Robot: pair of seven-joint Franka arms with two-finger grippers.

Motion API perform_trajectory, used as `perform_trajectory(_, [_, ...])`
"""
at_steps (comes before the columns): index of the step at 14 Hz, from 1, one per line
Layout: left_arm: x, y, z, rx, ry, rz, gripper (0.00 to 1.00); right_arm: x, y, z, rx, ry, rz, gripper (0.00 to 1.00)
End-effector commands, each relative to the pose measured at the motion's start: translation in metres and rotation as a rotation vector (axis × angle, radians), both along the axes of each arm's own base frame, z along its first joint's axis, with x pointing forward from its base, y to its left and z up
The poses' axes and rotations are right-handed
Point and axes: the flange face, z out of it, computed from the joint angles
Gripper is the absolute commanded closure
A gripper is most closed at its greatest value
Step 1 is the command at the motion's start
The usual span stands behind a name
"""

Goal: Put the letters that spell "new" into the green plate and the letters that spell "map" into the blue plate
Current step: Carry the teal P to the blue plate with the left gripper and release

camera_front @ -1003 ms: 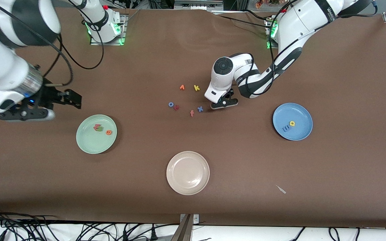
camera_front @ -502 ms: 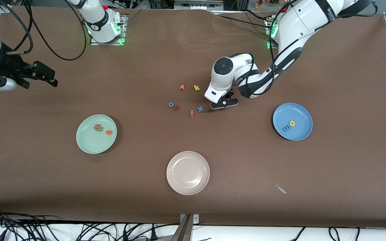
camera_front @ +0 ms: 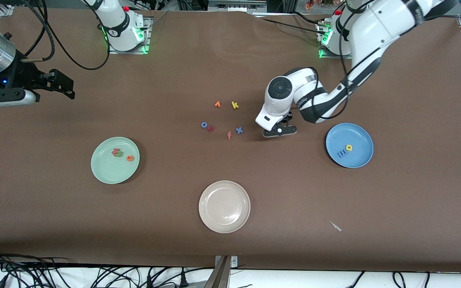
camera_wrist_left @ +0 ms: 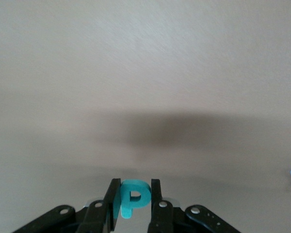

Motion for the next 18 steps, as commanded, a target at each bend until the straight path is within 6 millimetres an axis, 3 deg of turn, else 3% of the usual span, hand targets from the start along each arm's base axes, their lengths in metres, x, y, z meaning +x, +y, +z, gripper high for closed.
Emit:
perform_trajectory(1, [0.025, 0.051, 0.041, -0.014, 0.035, -0.071, 0.92, 0.000, -0.005, 0.023, -0.008, -0.047, 0.010, 0.00])
perform_trajectory(5, [0.052, 0.138, 0.050, 0.021, 0.122, -0.194, 0.92, 0.000, -0.009, 0.023, -0.009, -0.042, 0.004, 0.00])
perform_trajectory(12, [0.078, 0.250, 0.038, 0.071, 0.166, -0.378, 0.89, 0.001, -0.007, 0.020, -0.010, -0.035, 0.005, 0.00])
perform_trajectory(14, [0.083, 0.280, 0.026, 0.088, 0.174, -0.394, 0.86, 0.001, -0.007, 0.020, -0.010, -0.034, 0.005, 0.00])
perform_trajectory(15, [0.089, 0.292, 0.022, 0.093, 0.174, -0.389, 0.78, 0.001, -0.007, 0.018, -0.010, -0.031, 0.007, 0.00])
perform_trajectory(16, [0.096, 0.299, 0.023, 0.087, 0.171, -0.393, 0.48, 0.001, -0.007, 0.017, -0.012, -0.028, 0.006, 0.00])
perform_trajectory(17, [0.099, 0.306, 0.023, 0.081, 0.175, -0.401, 0.06, 0.001, -0.007, 0.017, -0.012, -0.028, 0.006, 0.00])
perform_trajectory(18, [0.102, 0.311, 0.025, 0.072, 0.173, -0.397, 0.00, 0.001, -0.007, 0.017, -0.012, -0.028, 0.006, 0.00])
